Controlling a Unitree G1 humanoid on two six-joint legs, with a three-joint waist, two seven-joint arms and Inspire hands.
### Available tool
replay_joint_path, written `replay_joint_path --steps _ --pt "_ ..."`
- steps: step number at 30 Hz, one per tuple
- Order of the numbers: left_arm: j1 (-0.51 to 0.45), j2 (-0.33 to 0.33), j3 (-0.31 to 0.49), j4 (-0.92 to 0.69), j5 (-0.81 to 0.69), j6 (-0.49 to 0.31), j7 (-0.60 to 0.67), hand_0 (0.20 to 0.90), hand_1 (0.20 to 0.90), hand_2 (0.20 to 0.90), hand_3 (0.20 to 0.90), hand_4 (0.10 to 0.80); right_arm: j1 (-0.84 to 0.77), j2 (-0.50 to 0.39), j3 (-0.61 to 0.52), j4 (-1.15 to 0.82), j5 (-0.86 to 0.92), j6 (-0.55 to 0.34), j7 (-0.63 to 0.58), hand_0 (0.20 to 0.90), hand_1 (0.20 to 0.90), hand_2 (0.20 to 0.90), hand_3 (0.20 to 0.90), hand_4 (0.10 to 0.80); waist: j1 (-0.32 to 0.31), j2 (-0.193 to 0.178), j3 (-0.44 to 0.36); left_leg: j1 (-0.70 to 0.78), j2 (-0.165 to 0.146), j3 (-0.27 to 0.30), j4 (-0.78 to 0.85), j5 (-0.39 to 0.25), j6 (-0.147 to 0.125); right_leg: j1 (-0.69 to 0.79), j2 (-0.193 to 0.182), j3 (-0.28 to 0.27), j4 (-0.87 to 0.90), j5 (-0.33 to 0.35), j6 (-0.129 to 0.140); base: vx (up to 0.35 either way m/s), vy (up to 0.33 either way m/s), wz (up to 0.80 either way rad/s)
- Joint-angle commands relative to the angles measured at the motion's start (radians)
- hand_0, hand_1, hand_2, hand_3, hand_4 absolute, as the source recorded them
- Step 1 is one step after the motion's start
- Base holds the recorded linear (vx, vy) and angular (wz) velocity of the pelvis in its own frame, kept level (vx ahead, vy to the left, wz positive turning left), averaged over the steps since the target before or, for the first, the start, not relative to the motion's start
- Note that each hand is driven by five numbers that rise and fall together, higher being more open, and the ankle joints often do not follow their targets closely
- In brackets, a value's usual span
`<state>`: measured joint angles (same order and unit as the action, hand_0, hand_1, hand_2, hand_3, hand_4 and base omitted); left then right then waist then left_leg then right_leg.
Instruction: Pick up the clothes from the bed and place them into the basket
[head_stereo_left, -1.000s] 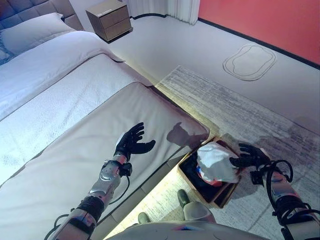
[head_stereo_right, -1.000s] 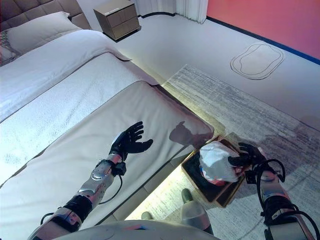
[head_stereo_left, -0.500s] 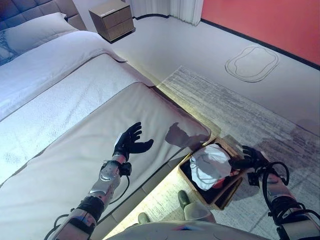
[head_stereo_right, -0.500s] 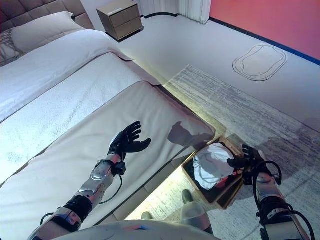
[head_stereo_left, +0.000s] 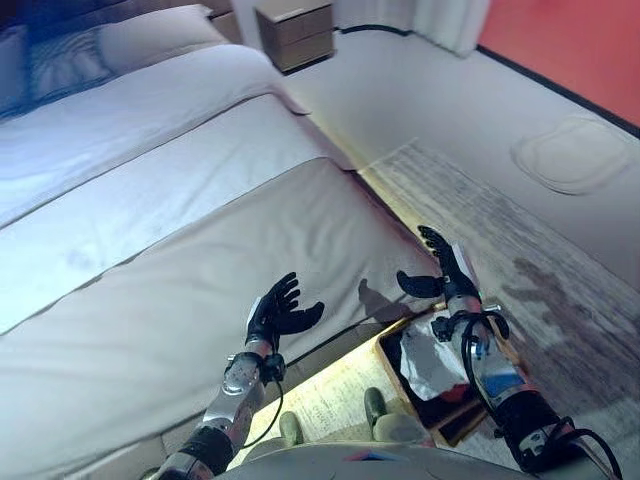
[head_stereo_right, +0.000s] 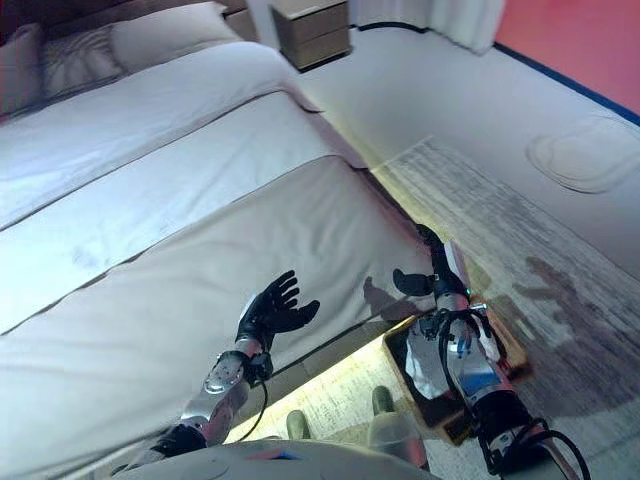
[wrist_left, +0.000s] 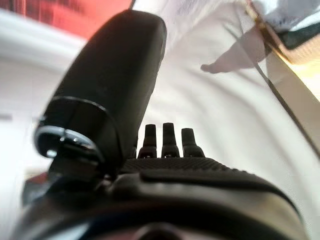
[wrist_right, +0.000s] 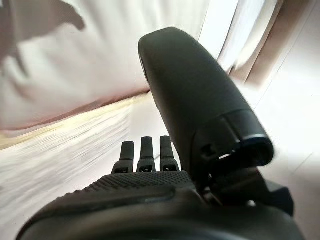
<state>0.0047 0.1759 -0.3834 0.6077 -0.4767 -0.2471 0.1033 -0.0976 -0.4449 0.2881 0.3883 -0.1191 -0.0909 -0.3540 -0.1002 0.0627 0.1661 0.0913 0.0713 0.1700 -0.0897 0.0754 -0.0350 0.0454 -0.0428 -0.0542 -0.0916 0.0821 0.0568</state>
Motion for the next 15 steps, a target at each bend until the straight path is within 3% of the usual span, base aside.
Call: replay_joint_path --steps 1,7,15 --pt "-0.028 0.056 0.056 -0.073 0.022 -0.094 -0.021 0.9 0.9 0.9 0.9 0.8 -0.028 -0.019 -0.022 -0.124 -0.062 -0.11 -0.009 0.9 0.9 0.9 0.9 0.8 0.03 -0.054 -0.044 0.017 -0.022 -0.074 0.02 -0.136 0.014 -0.004 -0.033 -0.002 0.049 -0.078 0.022 0.047 -0.017 0.31" --pt "0.012 0.079 0.109 -0.093 0.012 -0.073 -0.046 0.9 0.9 0.9 0.9 0.8 0.018 -0.046 0.003 -0.2 -0.138 -0.106 -0.011 0.9 0.9 0.9 0.9 0.8 0.084 -0.071 -0.044 0.0 -0.027 -0.121 0.015 -0.121 0.014 0.017 -0.05 -0.075 0.039 -0.085 0.029 0.055 -0.033 0.35" --pt "0.039 0.117 0.099 -0.13 0.014 -0.05 -0.092 0.9 0.9 0.9 0.9 0.8 0.021 -0.051 0.059 -0.198 -0.142 -0.074 -0.025 0.9 0.9 0.9 0.9 0.8 0.138 -0.081 -0.037 -0.002 -0.026 -0.159 0.002 -0.108 0.015 0.054 -0.065 -0.149 0.033 -0.087 0.041 0.021 -0.023 0.26"
